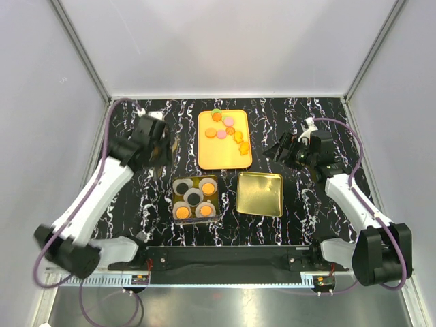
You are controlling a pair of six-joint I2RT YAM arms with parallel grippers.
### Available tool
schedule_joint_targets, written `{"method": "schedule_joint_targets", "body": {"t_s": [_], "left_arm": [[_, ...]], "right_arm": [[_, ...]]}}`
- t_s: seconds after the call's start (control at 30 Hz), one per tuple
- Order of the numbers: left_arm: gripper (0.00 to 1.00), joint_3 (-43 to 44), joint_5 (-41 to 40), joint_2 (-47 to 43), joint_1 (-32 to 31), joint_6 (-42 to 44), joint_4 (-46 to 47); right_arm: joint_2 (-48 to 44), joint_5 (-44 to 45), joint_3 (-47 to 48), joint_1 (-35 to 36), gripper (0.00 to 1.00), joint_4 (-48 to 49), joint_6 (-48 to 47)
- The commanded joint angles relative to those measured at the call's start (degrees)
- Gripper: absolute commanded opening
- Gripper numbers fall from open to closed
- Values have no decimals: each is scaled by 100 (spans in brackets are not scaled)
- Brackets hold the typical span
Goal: Pack the cookies
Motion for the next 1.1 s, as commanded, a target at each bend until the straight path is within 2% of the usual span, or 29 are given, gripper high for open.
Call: {"method": "schedule_joint_targets", "body": {"t_s": [0.0,0.03,0.17,0.3,0.47,0.53,0.67,0.9,1.07], "left_arm": [[56,146,-108,851,816,407,1561],[56,190,-64,1062,1122,355,1754],[56,375,129,2020,1556,223,2685],[57,700,147,3074,1872,284,2889],[58,832,279,3788,2233,416,3030],[62,823,279,4042,2294,486,3030],[76,753,367,4342,2391,530,3022],[86,621,498,4492,2470,583,3136],[91,1252,542,4124,2497,504,2716]], "right_arm": [[-169,-202,240,50,100,61,-76],[-196,-203,231,41,100,70,-67],[-196,-203,196,50,100,105,-58],[-99,-220,187,50,100,123,-23],[15,-45,222,50,100,35,-49],[76,34,240,41,100,-9,-50],[173,131,292,50,100,-97,-67],[393,394,424,50,100,-343,-155],[525,834,635,50,100,-756,-190]]}}
